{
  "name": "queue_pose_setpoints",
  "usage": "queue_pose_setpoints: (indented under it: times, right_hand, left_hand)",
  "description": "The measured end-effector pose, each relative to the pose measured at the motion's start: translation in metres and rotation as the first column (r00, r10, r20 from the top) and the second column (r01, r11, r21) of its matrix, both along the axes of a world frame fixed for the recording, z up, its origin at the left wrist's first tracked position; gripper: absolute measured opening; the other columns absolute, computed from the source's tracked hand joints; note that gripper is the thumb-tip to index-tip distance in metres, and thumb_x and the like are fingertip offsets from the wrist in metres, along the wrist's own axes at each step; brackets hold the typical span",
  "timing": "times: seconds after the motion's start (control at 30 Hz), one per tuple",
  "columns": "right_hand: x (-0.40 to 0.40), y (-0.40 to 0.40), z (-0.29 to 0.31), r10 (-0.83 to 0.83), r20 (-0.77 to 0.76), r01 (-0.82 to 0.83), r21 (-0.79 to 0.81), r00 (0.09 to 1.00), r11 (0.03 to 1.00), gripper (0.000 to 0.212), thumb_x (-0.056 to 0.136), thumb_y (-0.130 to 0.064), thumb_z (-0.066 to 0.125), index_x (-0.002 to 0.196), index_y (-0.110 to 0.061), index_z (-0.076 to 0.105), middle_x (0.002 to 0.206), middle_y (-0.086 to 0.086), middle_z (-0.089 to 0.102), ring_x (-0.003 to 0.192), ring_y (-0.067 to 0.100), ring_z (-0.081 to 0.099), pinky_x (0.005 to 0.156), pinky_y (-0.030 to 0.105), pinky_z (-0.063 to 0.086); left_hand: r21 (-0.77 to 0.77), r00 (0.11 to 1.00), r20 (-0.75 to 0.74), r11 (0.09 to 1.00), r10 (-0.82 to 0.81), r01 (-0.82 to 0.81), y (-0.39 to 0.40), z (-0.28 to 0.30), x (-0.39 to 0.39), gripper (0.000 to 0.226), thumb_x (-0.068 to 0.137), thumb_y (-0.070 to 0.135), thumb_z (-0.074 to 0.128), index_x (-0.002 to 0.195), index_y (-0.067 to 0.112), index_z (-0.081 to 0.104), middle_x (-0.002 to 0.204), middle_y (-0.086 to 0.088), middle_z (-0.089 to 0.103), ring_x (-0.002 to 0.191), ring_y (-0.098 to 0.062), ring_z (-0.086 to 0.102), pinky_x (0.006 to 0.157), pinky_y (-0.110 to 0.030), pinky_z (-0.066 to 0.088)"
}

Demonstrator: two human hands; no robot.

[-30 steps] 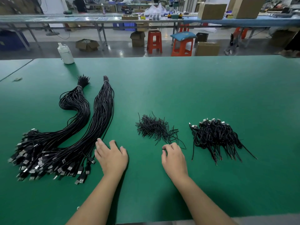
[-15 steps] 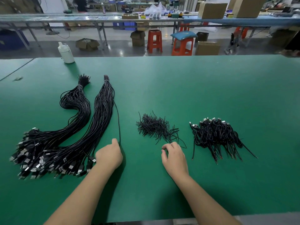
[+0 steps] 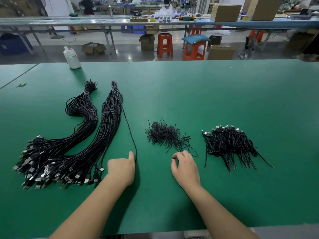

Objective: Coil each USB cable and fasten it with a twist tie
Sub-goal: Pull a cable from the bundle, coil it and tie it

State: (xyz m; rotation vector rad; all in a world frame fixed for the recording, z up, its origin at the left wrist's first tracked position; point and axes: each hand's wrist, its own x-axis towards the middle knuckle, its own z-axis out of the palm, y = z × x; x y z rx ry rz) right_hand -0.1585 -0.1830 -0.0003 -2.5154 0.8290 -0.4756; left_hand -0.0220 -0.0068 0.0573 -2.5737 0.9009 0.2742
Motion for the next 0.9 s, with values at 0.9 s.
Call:
queue_pose_setpoints:
  times: [0.9]
  right_hand:
    - [-0.001,0.000,-0.001,0.021,0.003,-0.021,-0.009,1.000,1.000,0.018,0.099,-0.030,0.049,0.107,-0.022,0.063,0.101,-0.009,0.052,0.095,0.010,0.051,0.082,0.027,0.047]
  left_hand:
    - [-0.729,0.905,-0.390,0.658,-0.171,-0.190,-0.030,-0.010,0.013,0.074,0.090,0.008,0.060,0.152,0.035,0.030,0.119,0.002,0.057,0.106,-0.017,0.057,0.096,-0.036,0.048]
